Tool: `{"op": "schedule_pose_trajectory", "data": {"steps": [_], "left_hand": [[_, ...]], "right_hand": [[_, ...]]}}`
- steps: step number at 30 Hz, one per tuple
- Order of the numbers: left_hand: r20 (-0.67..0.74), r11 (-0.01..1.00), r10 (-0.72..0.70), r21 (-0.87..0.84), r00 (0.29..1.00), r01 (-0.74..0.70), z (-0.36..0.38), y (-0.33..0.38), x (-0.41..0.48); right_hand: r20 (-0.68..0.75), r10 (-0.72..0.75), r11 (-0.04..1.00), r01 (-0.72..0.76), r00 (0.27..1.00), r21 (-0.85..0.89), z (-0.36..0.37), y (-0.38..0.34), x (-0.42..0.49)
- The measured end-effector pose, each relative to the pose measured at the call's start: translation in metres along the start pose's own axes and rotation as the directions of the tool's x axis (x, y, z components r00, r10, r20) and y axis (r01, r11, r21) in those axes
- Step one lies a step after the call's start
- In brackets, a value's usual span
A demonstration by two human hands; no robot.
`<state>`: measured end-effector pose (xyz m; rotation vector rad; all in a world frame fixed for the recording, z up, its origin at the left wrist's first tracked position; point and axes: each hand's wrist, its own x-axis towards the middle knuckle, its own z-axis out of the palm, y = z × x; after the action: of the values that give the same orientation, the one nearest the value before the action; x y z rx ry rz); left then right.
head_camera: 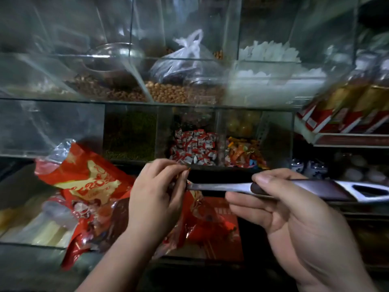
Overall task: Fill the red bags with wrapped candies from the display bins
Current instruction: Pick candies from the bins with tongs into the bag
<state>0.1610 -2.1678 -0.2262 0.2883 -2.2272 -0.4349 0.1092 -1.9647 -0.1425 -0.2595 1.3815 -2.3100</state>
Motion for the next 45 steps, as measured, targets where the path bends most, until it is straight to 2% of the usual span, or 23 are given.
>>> {"op": "schedule_pose_trajectory", "data": {"steps": [4, 9, 11, 15, 18, 20, 21, 23, 24, 26, 28, 29, 31, 33, 36, 38, 39, 42, 45], "left_hand": [[0.015, 0.995, 0.088, -0.044, 0.996, -0.087, 0.025, 0.02, 0.046], [0.081, 0.95, 0.238, -0.225, 0.968, -0.215, 0.093, 0.046, 0.103], [0.153, 0.939, 0.253, -0.278, 0.955, -0.204, 0.125, 0.051, 0.12], [0.359, 0.944, 0.201, -0.319, 0.911, -0.082, 0.179, 0.048, 0.132], [0.378, 0.975, 0.135, -0.217, 0.916, -0.054, 0.195, 0.044, 0.127], [0.348, 0.974, 0.146, -0.215, 0.926, -0.073, 0.198, 0.042, 0.124], [0.338, 0.972, 0.161, -0.215, 0.927, -0.091, 0.198, 0.04, 0.124], [0.344, 0.972, 0.178, -0.21, 0.922, -0.109, 0.195, 0.038, 0.123], [0.357, 0.972, 0.173, -0.211, 0.918, -0.101, 0.193, 0.037, 0.124], [0.394, 0.975, 0.16, -0.207, 0.905, -0.082, 0.191, 0.036, 0.125], [0.429, 0.976, 0.154, -0.207, 0.89, -0.069, 0.189, 0.037, 0.127], [0.441, 0.975, 0.151, -0.213, 0.885, -0.06, 0.189, 0.037, 0.127], [0.459, 0.975, 0.144, -0.218, 0.877, -0.046, 0.188, 0.039, 0.129], [0.481, 0.976, 0.132, -0.214, 0.867, -0.03, 0.188, 0.041, 0.131], [0.507, 0.966, 0.073, -0.25, 0.859, 0.065, 0.184, 0.045, 0.135], [0.498, 0.954, 0.052, -0.28, 0.866, 0.104, 0.179, 0.045, 0.135], [0.491, 0.954, 0.058, -0.284, 0.869, 0.096, 0.174, 0.045, 0.133], [0.461, 0.967, 0.108, -0.255, 0.881, 0.015, 0.154, 0.046, 0.127], [0.435, 0.968, 0.147, -0.247, 0.888, -0.039, 0.124, 0.048, 0.115]], "right_hand": [[-0.091, -0.112, 0.994, 0.113, 0.99, 0.007, -0.014, -0.02, 0.008], [-0.32, -0.16, 0.971, 0.207, 0.934, 0.119, -0.038, -0.034, 0.029], [-0.4, -0.141, 0.951, 0.235, 0.906, 0.198, -0.048, -0.031, 0.043], [-0.537, -0.116, 0.938, 0.27, 0.836, 0.218, -0.071, -0.011, 0.082], [-0.562, -0.17, 0.96, 0.264, 0.81, 0.091, -0.082, 0.011, 0.116], [-0.513, -0.247, 0.967, 0.243, 0.822, -0.076, -0.086, 0.025, 0.137], [-0.451, -0.311, 0.945, 0.223, 0.837, -0.239, -0.091, 0.033, 0.146], [-0.26, -0.416, 0.784, 0.199, 0.871, -0.588, -0.099, 0.047, 0.159], [-0.168, -0.43, 0.689, 0.202, 0.887, -0.696, -0.101, 0.049, 0.162], [0.021, -0.412, 0.505, 0.248, 0.911, -0.827, -0.105, 0.05, 0.167], [0.189, -0.411, 0.307, 0.331, 0.892, -0.892, -0.106, 0.048, 0.167], [0.228, -0.422, 0.257, 0.357, 0.878, -0.898, -0.105, 0.046, 0.164], [0.244, -0.468, 0.24, 0.388, 0.849, -0.89, -0.104, 0.042, 0.154], [0.231, -0.541, 0.264, 0.424, 0.809, -0.866, -0.103, 0.037, 0.14], [0.144, -0.626, 0.38, 0.461, 0.766, -0.802, -0.095, 0.033, 0.11], [0.101, -0.692, 0.402, 0.497, 0.715, -0.769, -0.09, 0.03, 0.098], [0.064, -0.698, 0.444, 0.502, 0.713, -0.742, -0.092, 0.029, 0.096], [-0.121, -0.506, 0.735, 0.353, 0.854, -0.58, -0.089, 0.018, 0.087], [-0.061, -0.572, 0.723, 0.468, 0.818, -0.508, -0.07, -0.003, 0.047]]}}
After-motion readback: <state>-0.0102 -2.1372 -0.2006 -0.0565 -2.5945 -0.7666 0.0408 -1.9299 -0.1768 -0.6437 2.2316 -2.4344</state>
